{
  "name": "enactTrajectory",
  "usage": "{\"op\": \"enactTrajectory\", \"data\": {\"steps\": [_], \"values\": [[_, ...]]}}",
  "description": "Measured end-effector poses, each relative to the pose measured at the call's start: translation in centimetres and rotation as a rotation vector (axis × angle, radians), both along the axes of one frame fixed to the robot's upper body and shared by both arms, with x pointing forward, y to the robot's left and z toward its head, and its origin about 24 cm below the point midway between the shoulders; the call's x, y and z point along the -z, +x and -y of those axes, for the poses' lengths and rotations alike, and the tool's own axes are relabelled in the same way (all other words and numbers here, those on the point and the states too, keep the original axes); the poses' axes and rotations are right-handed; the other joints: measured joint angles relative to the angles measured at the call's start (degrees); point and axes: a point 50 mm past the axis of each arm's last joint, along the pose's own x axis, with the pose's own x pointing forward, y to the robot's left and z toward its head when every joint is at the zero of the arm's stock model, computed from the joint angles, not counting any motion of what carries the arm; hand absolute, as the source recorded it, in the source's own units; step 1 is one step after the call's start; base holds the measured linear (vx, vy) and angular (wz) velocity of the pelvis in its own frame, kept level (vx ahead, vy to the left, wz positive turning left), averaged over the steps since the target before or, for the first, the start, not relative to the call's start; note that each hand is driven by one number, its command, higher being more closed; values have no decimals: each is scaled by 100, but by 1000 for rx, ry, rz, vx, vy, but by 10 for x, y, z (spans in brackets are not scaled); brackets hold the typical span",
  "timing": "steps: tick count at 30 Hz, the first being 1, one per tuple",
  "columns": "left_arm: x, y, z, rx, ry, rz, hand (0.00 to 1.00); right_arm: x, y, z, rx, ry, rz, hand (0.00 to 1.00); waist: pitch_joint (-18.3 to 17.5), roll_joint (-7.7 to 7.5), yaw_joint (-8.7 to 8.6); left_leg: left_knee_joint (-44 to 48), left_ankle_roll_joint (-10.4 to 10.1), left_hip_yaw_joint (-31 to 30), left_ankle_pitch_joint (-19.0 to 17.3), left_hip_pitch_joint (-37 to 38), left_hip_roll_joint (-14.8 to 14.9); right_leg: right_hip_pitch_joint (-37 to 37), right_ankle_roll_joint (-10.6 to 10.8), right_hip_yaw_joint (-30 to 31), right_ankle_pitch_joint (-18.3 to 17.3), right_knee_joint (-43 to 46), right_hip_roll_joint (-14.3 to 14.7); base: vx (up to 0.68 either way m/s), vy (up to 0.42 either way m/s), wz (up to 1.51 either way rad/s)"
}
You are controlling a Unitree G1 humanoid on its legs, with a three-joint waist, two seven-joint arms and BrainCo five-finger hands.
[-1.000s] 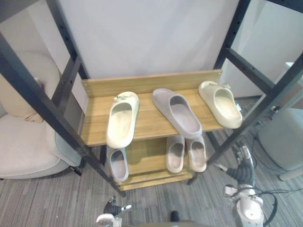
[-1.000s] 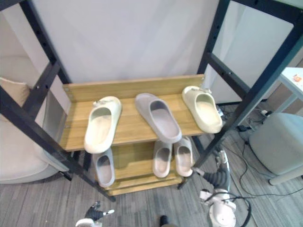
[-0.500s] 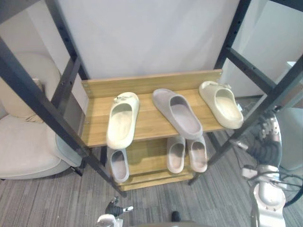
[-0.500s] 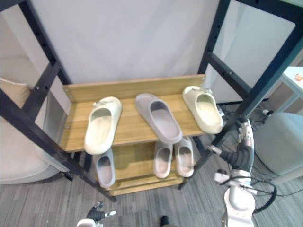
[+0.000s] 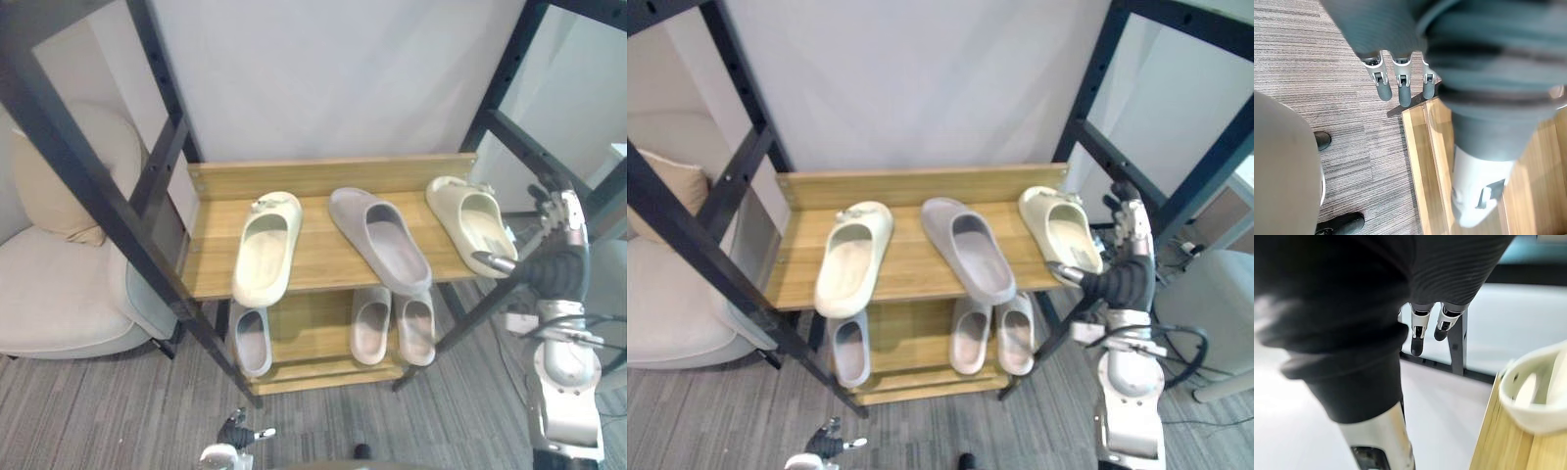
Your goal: Organize the slippers on the shoe rack
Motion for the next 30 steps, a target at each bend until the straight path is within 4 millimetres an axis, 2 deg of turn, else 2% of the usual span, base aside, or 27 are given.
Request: {"op": "enactTrajectory", "data": {"steps": [5, 11, 15, 30], "values": [[-1, 1, 0, 17, 1, 13, 0, 1, 18, -2, -42, 24, -16, 0, -6, -23, 29, -13, 40, -54, 26, -24, -58, -1, 6, -59, -4, 0, -53, -27, -12, 6], [-1, 2, -1, 21, 4, 18, 0, 2, 41, -5, -92, -38, -74, 0, 4, -54, 48, -15, 70, -154, 48, -79, -120, -7, 8, -123, -4, 0, -90, -14, -5, 8], [-2, 3, 0, 24, 4, 22, 0, 2, 54, 0, -83, -52, -106, 0, 7, -59, 90, -17, 70, -173, 49, -87, -122, -7, 7, -138, -4, 0, -90, 0, 0, 0], [-4, 6, -1, 36, 7, 37, 0, 14, 85, -9, -143, -137, -255, 0, 56, -111, 132, -126, 106, -285, 127, -96, -167, -11, 7, -276, -4, 0, -124, -11, -9, 3]]}}
